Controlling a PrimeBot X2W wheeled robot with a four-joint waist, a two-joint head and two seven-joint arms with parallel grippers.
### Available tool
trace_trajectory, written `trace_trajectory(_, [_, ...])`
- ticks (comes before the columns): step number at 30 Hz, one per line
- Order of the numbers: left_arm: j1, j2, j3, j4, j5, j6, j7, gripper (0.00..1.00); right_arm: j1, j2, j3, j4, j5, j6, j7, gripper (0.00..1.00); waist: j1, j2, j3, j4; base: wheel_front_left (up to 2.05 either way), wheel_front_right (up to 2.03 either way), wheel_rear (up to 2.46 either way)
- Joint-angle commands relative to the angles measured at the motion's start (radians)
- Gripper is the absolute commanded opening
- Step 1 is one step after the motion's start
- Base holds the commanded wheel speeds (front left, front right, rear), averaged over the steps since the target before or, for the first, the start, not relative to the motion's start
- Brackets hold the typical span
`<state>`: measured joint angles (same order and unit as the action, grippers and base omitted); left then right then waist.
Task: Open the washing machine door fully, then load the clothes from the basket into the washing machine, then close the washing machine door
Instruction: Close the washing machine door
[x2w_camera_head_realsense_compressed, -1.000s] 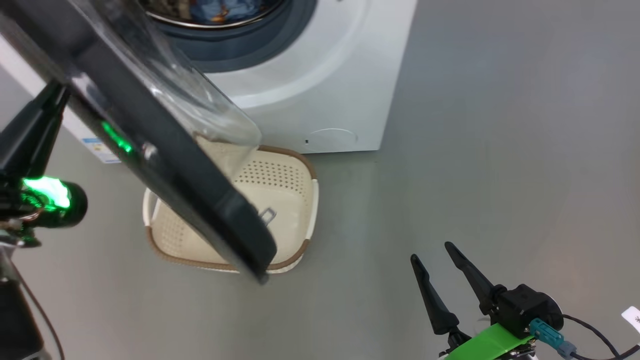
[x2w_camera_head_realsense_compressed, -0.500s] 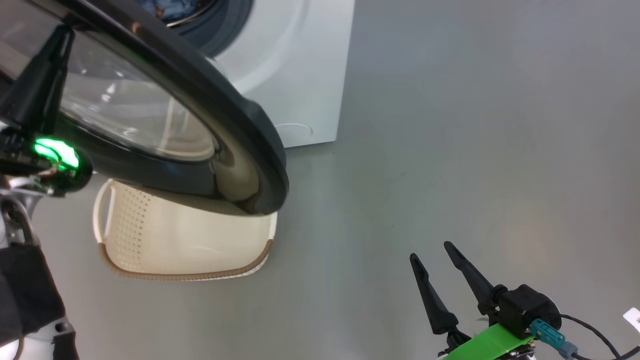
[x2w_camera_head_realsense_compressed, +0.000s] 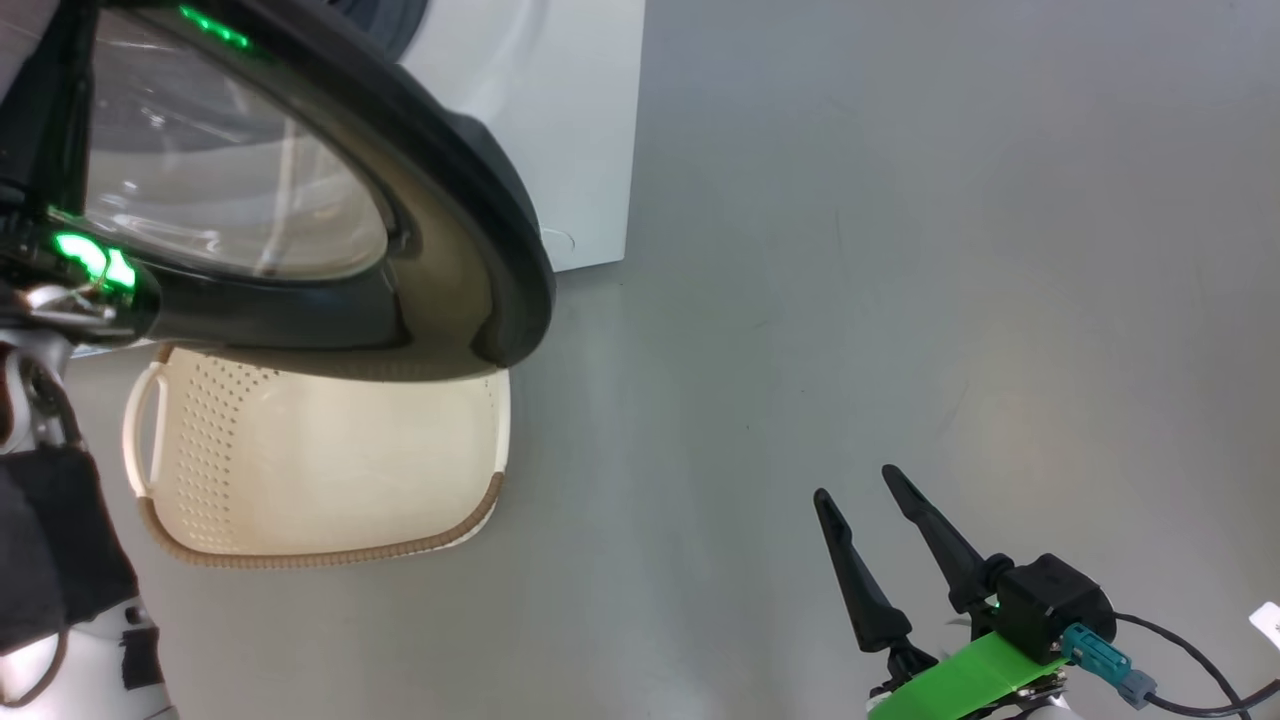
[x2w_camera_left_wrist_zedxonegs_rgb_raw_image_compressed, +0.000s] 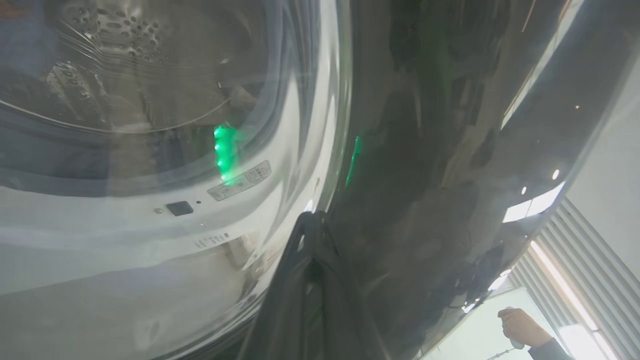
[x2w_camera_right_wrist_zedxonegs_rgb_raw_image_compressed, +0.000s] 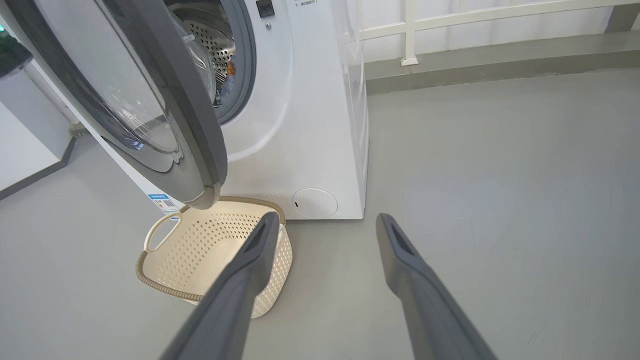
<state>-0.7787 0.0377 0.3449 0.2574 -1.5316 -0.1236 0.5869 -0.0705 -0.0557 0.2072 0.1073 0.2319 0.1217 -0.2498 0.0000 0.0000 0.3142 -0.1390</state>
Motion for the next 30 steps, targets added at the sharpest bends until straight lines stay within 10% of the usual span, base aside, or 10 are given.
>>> trace_trajectory(1, [-0.036,0.024,0.002,-0.021,0.018,-0.007,-0.026,0.00,-0.018,0.005,0.023,-0.025,0.003,0.009,-0.012,1.00,0.0000,0.0000,0.004,-0.006,0.00,0.00,0.00])
trace_trajectory(17, [0.016,0.059,-0.071,-0.055,0.085,-0.007,-0.229,0.00,-0.008,0.005,0.000,-0.025,0.004,0.009,-0.012,1.00,0.0000,0.0000,-0.036,0.025,0.00,0.00,0.00])
trace_trajectory(30, [0.331,0.318,-0.299,-0.213,0.373,-0.007,-0.588,0.00,0.045,0.005,-0.025,-0.016,0.026,0.009,-0.012,1.00,0.0000,0.0000,-0.184,0.089,0.00,0.00,0.00])
